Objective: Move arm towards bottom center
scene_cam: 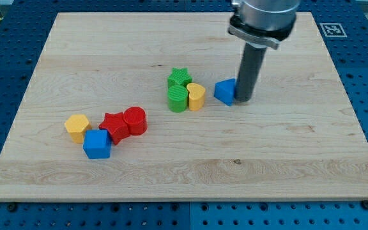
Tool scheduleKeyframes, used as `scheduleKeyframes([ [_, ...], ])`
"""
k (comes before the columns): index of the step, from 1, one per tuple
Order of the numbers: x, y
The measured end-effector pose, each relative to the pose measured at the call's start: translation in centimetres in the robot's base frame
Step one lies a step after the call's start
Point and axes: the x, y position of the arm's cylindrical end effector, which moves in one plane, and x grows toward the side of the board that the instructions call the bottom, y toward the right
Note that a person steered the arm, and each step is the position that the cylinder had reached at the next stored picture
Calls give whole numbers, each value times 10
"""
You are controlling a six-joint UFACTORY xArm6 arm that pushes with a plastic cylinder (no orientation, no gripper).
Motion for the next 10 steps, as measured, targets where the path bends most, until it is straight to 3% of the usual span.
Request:
scheduleKeyframes([
  [2, -33, -21],
  [4, -32, 37],
  [10, -4, 37],
])
